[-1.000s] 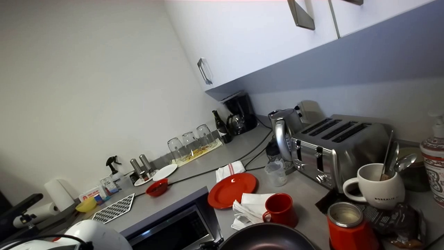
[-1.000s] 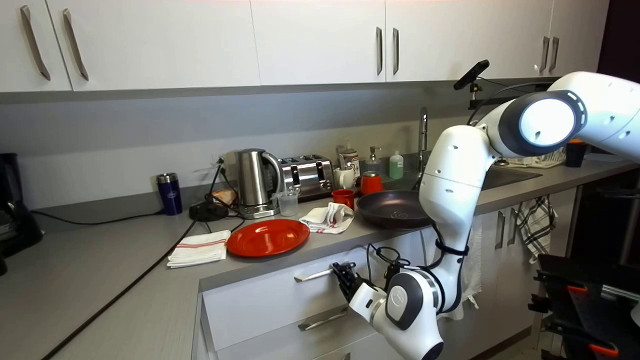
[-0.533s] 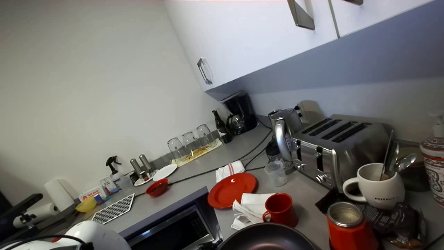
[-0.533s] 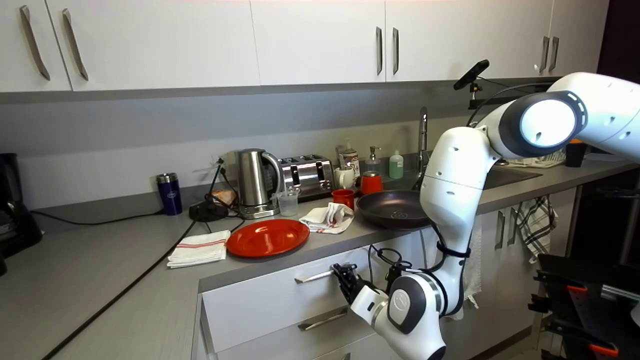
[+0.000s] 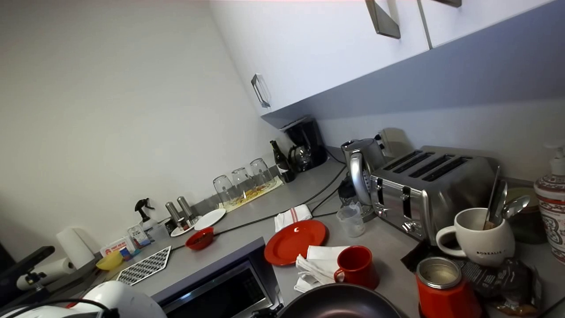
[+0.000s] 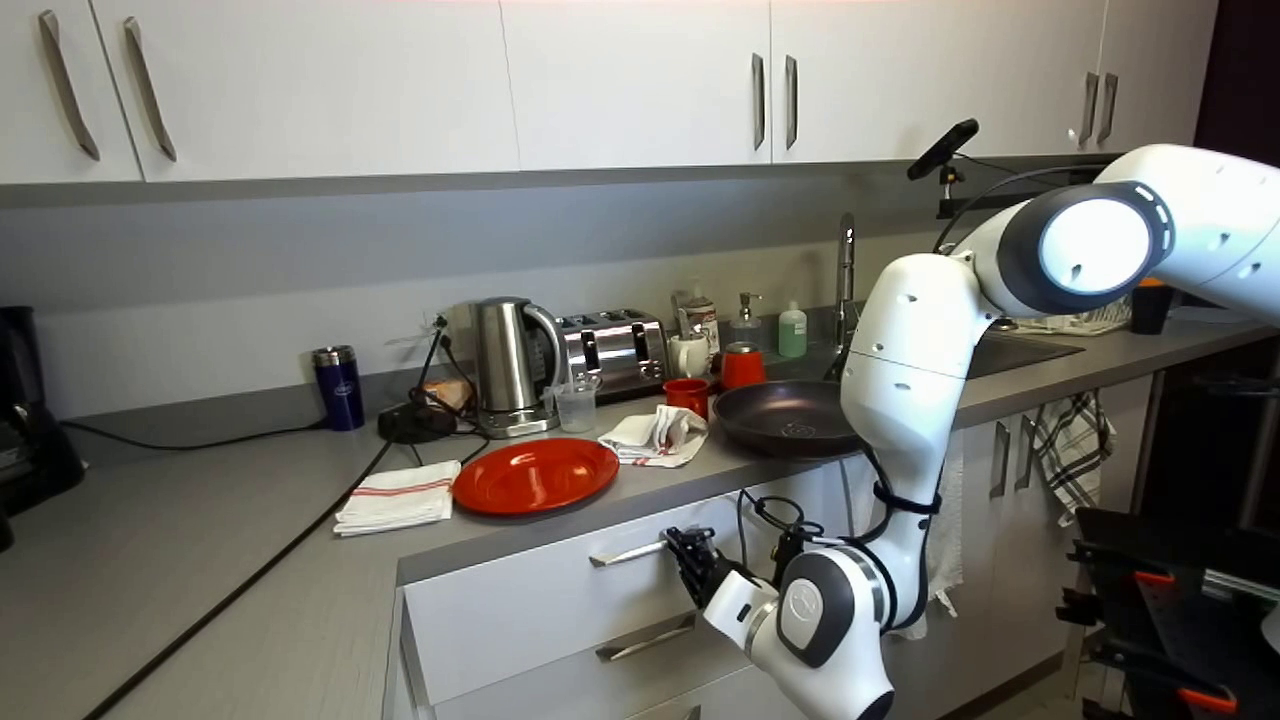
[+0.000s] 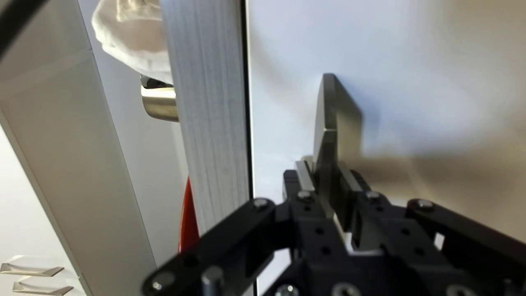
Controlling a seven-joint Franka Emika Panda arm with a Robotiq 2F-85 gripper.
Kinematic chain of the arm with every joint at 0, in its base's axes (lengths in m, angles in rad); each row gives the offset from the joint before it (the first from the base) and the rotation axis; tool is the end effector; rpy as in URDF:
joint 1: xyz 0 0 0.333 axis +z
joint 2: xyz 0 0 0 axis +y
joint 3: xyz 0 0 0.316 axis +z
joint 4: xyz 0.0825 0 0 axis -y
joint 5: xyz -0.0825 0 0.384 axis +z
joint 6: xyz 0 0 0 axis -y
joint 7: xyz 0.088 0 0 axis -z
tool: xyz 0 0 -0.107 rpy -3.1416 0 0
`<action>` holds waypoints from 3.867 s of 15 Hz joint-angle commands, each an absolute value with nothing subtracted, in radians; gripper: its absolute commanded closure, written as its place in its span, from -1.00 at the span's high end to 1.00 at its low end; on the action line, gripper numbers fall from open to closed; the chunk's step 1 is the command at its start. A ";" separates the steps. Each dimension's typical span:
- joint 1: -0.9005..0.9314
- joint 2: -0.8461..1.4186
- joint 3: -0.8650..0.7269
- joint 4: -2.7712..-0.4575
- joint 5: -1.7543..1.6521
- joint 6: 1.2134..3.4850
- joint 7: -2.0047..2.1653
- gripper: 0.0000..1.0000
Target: Open the first top drawer
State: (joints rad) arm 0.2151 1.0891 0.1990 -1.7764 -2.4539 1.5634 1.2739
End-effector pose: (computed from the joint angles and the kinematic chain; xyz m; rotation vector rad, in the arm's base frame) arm 0.5830 0.1757 -0.0038 1.2969 0.8189 0.9439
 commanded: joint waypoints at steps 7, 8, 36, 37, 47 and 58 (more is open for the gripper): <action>0.280 1.088 0.231 -1.859 -2.508 1.550 1.322 -0.87; 0.280 1.088 0.230 -1.862 -2.510 1.550 1.320 -0.87; 0.292 1.109 0.213 -1.845 -2.550 1.530 1.302 -0.87; 0.292 1.109 0.212 -1.847 -2.552 1.528 1.303 -0.87; 0.286 1.110 0.208 -1.860 -2.574 1.523 1.314 -0.88; 0.212 1.096 0.181 -1.796 -2.530 1.541 1.299 -0.67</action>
